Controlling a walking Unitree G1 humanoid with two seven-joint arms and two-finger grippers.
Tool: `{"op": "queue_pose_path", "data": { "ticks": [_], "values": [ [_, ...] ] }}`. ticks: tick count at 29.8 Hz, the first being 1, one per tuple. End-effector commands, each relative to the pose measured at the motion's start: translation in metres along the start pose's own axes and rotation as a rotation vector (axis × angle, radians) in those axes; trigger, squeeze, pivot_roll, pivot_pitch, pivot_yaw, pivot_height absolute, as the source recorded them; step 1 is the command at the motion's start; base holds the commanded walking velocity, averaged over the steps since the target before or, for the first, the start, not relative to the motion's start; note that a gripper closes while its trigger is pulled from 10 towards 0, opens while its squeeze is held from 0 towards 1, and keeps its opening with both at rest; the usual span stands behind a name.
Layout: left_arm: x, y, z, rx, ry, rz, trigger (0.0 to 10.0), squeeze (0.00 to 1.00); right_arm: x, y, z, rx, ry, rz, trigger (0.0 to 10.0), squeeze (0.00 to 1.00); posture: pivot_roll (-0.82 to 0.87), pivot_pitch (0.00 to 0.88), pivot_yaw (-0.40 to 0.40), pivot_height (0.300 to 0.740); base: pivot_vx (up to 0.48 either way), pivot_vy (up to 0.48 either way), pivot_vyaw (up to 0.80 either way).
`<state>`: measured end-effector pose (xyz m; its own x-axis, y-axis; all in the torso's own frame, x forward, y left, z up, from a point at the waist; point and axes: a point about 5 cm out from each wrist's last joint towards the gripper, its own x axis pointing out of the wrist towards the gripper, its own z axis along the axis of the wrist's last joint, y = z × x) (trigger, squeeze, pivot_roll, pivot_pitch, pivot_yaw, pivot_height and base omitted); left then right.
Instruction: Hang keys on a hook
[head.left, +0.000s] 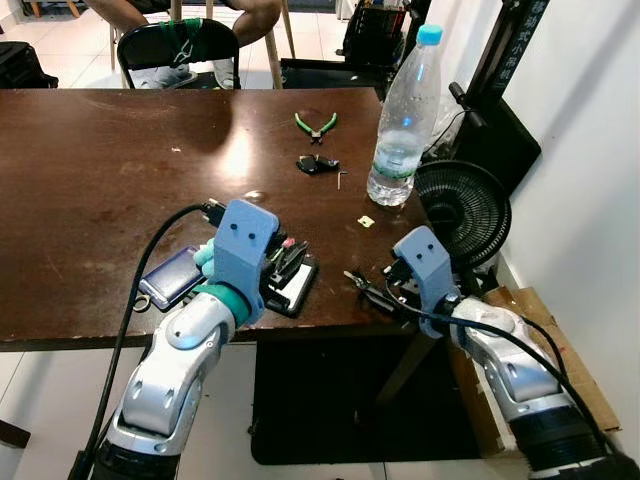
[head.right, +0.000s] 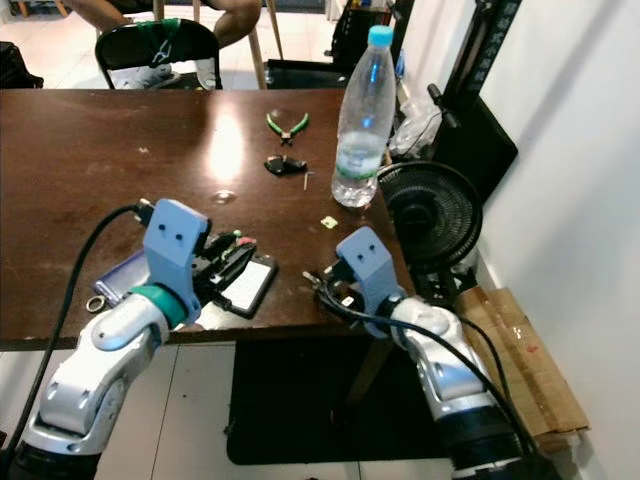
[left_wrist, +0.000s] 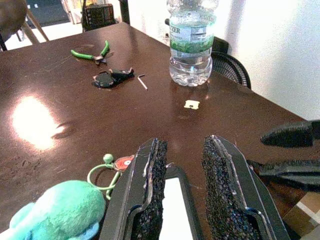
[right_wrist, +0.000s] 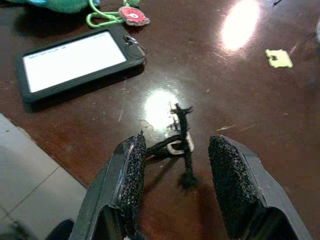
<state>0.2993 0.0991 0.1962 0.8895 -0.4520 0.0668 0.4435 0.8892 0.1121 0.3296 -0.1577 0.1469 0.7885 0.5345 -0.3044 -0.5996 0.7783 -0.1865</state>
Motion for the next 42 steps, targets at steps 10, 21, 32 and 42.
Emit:
{"op": "queue_pose_path", "data": {
  "ticks": [10, 21, 32, 42],
  "values": [
    [0.005, -0.003, -0.002, -0.012, 0.004, -0.013, 10.0, 0.0, 0.002, 0.002, -0.018, 0.021, 0.052, 0.007, 10.0, 0.0, -0.11, 0.094, 0.074, 0.74, 0.0, 0.0, 0.0],
    [0.002, 0.001, -0.002, -0.008, 0.01, 0.007, 10.0, 0.0, 0.02, 0.009, -0.011, 0.027, 0.028, 0.015, 10.0, 0.0, -0.09, 0.096, 0.068, 0.74, 0.0, 0.0, 0.0],
    [0.004, 0.001, -0.002, -0.01, 0.008, 0.002, 10.0, 0.0, 0.022, 0.006, -0.009, 0.027, 0.013, 0.001, 3.1, 0.0, -0.09, 0.091, 0.072, 0.74, 0.0, 0.0, 0.0],
    [0.004, 0.0, -0.002, -0.009, 0.01, -0.003, 10.0, 0.0, 0.024, 0.006, -0.01, 0.031, 0.005, -0.001, 0.0, 0.0, -0.08, 0.084, 0.073, 0.74, 0.0, 0.0, 0.0]
  ]
}}
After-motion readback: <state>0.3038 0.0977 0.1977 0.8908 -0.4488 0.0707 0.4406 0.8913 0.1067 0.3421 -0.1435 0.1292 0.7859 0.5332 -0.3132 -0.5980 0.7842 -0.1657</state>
